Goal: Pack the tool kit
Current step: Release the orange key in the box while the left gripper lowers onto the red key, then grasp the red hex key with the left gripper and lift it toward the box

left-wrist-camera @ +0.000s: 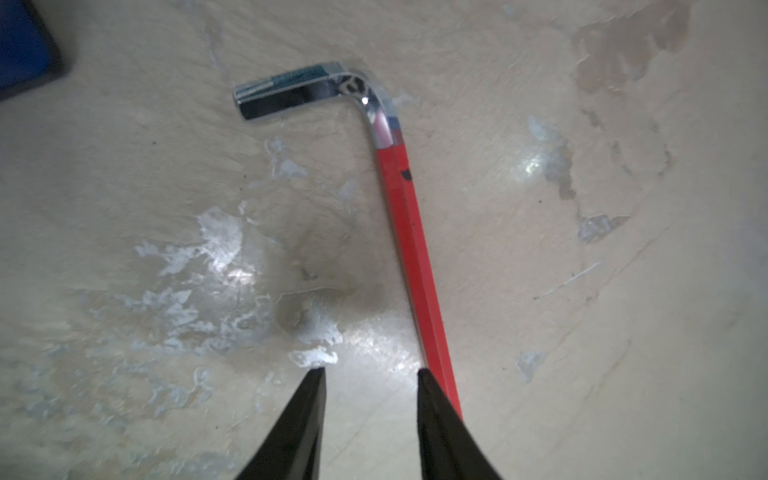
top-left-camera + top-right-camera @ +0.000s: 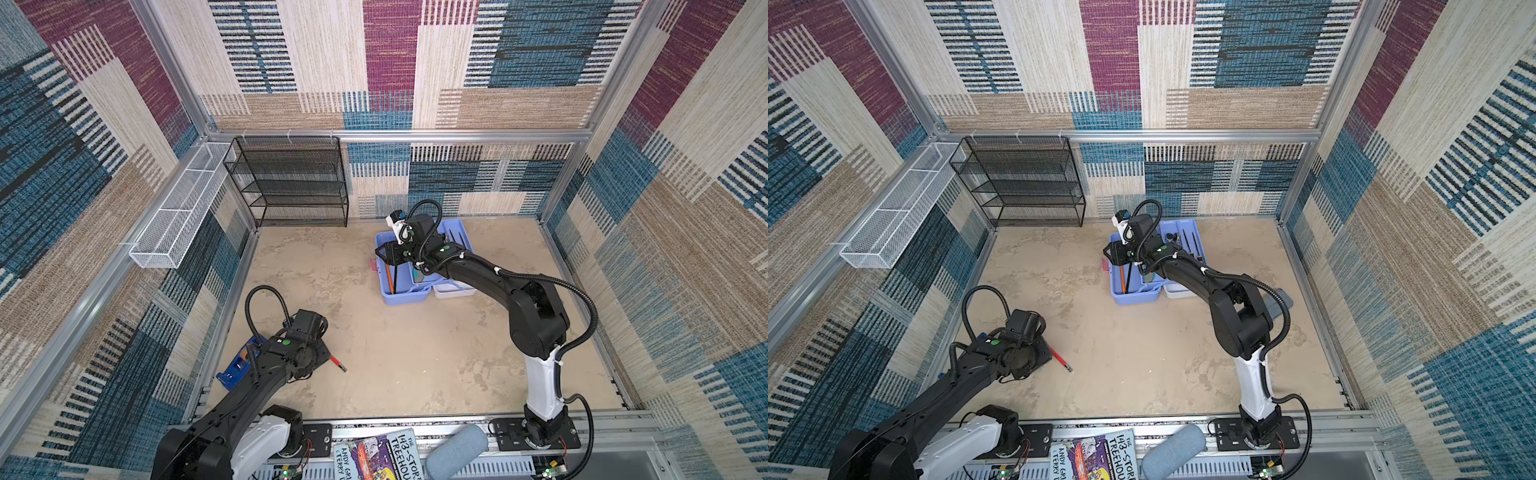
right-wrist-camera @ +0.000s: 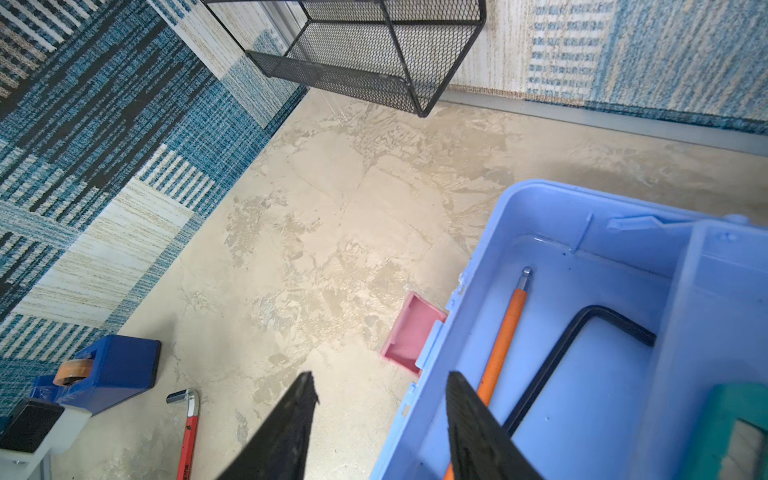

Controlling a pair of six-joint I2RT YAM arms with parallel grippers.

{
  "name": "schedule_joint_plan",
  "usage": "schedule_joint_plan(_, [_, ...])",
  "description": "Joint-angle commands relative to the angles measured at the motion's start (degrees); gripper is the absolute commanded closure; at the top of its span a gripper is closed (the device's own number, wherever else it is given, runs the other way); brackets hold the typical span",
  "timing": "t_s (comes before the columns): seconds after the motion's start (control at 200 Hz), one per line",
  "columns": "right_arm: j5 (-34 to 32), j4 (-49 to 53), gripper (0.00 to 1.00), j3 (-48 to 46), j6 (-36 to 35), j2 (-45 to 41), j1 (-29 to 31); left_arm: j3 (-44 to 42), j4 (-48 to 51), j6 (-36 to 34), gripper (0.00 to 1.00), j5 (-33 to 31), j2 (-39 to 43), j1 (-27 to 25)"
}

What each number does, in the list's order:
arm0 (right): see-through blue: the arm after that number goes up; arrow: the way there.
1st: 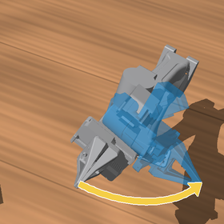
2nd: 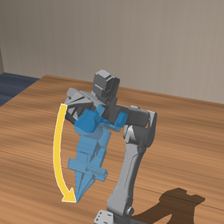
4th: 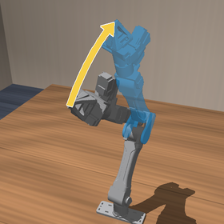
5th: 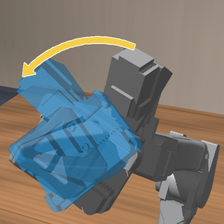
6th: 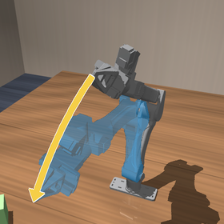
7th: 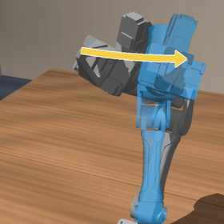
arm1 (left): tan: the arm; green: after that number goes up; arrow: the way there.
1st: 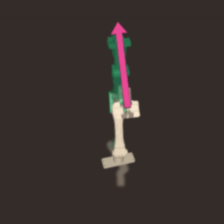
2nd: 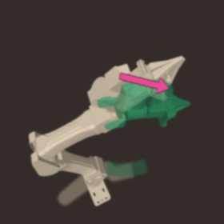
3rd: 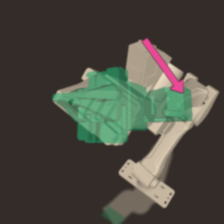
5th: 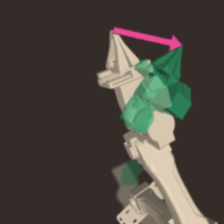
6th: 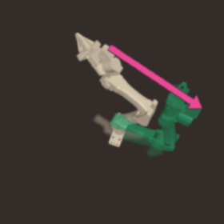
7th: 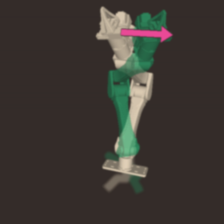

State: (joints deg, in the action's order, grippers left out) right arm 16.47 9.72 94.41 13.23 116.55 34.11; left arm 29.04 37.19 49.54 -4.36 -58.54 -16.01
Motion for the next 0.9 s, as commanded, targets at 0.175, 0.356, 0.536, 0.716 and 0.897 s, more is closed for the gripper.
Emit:
schedule_joint_plan(0.175, [0.3, -1.4, 0.46, -1.4, -1.4, -1.8, 0.1, 2.6, -2.7, -1.2, 0.58, -1.4, -5.4, -0.1])
schedule_joint_plan(0.356, [0.0, -1.2, 0.46, -1.8, -1.6, -2.1, 0.1, 2.9, -3.9, -1.8, 0.58, -0.8, -7.6, -0.2])
schedule_joint_plan(0.536, [0.0, -1.0, 0.46, -1.9, -1.6, -2.1, 0.1, 2.4, -4.9, -1.9, 0.58, -1.1, -7.8, -0.3])
schedule_joint_plan(0.716, [0.0, -1.2, 0.46, -2.5, -1.4, -2.5, 0.1, 3.4, -5.7, -3.4, 0.58, -0.3, -9.7, -0.4])
schedule_joint_plan(0.897, [-0.4, -1.7, 0.46, -4.3, -1.1, -3.4, 0.1, 3.3, -5.8, -4.4, 0.58, 0.0, -11.4, -0.7])
